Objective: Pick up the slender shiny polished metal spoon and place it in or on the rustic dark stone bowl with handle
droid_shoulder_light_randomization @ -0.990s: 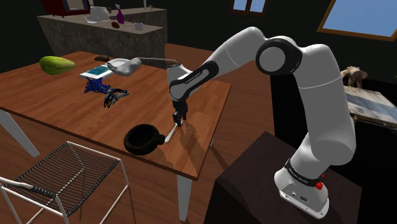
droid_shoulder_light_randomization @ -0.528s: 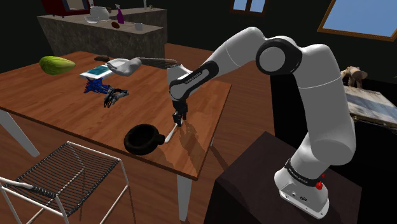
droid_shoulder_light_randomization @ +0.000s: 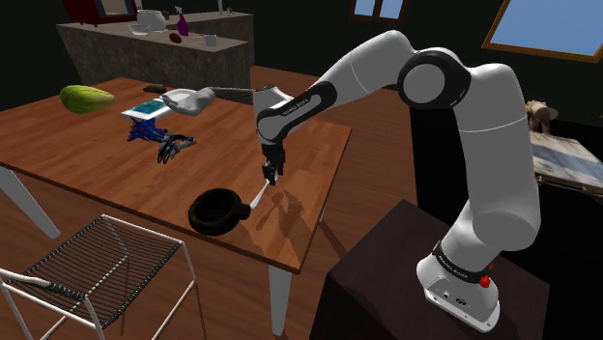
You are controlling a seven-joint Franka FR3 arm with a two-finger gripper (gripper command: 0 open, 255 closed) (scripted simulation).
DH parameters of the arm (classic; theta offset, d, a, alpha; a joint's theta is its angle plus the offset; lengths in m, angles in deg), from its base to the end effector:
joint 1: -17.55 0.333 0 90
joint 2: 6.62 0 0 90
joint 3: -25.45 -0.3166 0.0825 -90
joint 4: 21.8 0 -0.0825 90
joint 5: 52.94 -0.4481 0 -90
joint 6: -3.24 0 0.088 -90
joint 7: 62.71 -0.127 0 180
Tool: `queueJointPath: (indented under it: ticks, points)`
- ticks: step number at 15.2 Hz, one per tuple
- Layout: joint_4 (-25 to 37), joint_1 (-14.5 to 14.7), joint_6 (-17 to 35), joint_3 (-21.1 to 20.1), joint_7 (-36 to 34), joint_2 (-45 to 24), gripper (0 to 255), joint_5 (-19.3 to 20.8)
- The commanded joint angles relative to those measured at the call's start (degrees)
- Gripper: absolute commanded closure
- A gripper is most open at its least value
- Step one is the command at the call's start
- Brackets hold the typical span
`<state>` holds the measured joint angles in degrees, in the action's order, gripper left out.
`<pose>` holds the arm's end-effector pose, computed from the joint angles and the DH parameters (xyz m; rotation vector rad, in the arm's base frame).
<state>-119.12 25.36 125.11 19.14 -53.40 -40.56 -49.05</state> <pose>0.6837 0.1640 0.1786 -3.0562 -0.6765 0.2506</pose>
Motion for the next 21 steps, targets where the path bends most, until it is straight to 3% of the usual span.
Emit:
queueJointPath:
  ticks: [1,21]
  points:
    - [0.2,-0.1,-1.1,-0.1,0.1,0.9,255,-0.1]
    - [4.7,-0.4,-13.1,-0.6,0.6,8.4,255,-1.1]
